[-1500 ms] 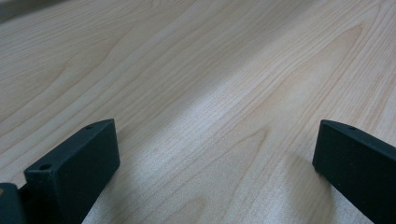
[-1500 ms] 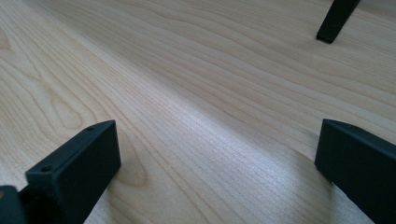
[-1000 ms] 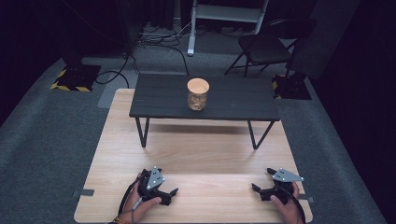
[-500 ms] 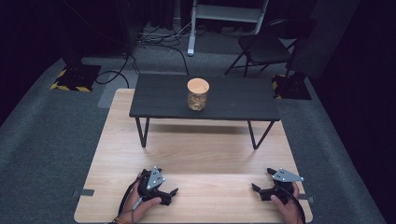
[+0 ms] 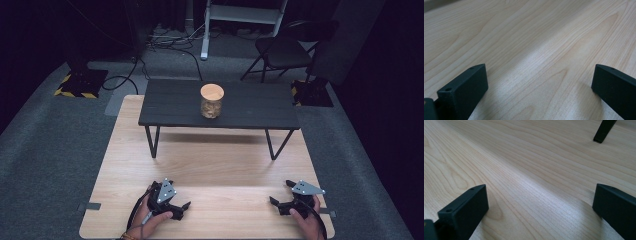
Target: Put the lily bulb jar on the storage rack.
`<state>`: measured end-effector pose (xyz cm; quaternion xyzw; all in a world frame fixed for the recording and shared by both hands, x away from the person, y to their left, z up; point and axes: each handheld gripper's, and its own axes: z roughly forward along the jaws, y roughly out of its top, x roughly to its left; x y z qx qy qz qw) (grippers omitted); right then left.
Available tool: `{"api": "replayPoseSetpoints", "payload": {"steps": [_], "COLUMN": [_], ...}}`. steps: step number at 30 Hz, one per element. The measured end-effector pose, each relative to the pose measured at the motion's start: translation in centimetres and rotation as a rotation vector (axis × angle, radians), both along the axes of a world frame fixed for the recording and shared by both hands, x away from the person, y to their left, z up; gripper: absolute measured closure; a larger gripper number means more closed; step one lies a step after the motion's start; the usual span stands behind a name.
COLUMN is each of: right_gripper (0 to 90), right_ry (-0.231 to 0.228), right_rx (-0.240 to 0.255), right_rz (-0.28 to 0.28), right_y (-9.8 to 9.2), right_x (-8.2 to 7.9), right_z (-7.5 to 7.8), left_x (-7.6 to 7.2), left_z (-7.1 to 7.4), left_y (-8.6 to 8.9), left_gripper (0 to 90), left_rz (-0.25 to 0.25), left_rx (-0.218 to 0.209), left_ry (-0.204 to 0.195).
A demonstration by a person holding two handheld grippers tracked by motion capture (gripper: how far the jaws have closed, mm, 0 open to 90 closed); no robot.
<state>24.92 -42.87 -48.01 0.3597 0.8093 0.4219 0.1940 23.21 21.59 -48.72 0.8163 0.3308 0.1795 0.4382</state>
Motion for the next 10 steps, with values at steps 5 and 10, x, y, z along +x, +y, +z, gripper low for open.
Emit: {"api": "replayPoseSetpoints", "payload": {"steps": [5, 10], "right_gripper": [0.0, 0.0], "right_ry": [0.000, 0.000], "right_rx": [0.000, -0.001], "right_rz": [0.000, 0.000], "right_y": [0.00, 0.00], "right_x": [0.00, 0.00], "right_z": [0.00, 0.00], "left_x": [0.10, 0.08], "left_z": [0.01, 0.01], "left_y": [0.03, 0.01], "left_gripper": [0.5, 0.5], "left_rz": [-0.003, -0.002], "left_rx": [0.000, 0.000], "left_ry": [0.000, 0.000]}}
